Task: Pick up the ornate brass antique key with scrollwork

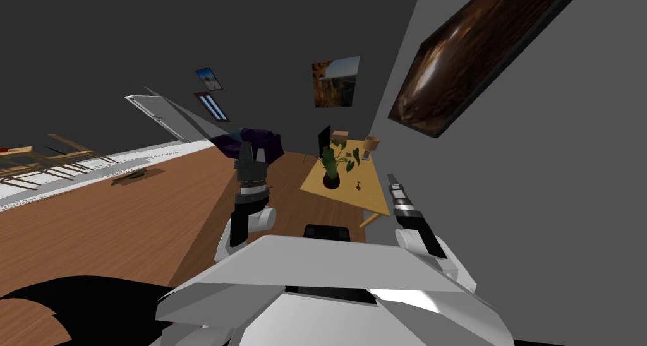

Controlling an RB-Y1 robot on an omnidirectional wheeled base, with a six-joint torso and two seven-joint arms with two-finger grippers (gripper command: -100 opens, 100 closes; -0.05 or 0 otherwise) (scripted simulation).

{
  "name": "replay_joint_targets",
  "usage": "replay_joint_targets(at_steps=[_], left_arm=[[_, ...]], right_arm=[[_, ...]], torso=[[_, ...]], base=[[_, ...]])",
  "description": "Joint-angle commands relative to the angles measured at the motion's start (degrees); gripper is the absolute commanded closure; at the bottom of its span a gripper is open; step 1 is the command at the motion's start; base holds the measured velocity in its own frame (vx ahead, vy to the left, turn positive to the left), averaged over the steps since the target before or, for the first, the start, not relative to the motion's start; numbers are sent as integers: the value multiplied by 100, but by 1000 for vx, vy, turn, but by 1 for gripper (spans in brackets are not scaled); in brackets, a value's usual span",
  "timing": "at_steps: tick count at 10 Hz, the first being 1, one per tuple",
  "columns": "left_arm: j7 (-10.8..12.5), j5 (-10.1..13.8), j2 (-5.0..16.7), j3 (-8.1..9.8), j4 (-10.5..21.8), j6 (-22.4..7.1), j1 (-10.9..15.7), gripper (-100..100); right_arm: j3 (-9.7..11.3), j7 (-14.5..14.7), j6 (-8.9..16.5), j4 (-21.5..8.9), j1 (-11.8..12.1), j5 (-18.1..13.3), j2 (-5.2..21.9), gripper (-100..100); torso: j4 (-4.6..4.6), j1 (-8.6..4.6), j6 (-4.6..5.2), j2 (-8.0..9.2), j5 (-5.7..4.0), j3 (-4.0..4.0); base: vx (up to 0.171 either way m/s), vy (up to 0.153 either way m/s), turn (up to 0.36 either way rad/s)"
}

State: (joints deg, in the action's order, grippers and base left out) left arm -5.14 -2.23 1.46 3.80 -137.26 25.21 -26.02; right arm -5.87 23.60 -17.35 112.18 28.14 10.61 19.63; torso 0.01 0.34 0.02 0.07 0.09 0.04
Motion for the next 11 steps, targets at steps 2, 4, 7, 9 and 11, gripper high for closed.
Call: replay_joint_targets(at_steps=[2,4,7,9,11], left_arm=[[0,0,0,0,0,0,1,0],[0,0,1,1,0,0,0,0],[0,0,0,0,0,0,0,0],[0,0,1,1,0,0,-1,0],[0,0,1,1,0,0,0,0]], right_arm=[[-88,370,236,-361,57,308,241,-100],[-163,659,482,-669,26,553,430,-100],[-240,954,699,-1143,-8,801,615,-100],[-319,1217,956,-1390,-46,1050,795,-100],[-400,1489,1238,-1743,-87,1294,968,-100]], torso=[[0,-4,-4,0,-1,1],[0,-26,2,-1,-6,-1],[0,-13,-2,-1,-3,0],[0,-26,2,-1,-5,-1],[0,-23,1,-2,-5,-1]], base=[[-2,73,165],[4,37,149],[9,61,150],[4,33,122],[7,52,234]])
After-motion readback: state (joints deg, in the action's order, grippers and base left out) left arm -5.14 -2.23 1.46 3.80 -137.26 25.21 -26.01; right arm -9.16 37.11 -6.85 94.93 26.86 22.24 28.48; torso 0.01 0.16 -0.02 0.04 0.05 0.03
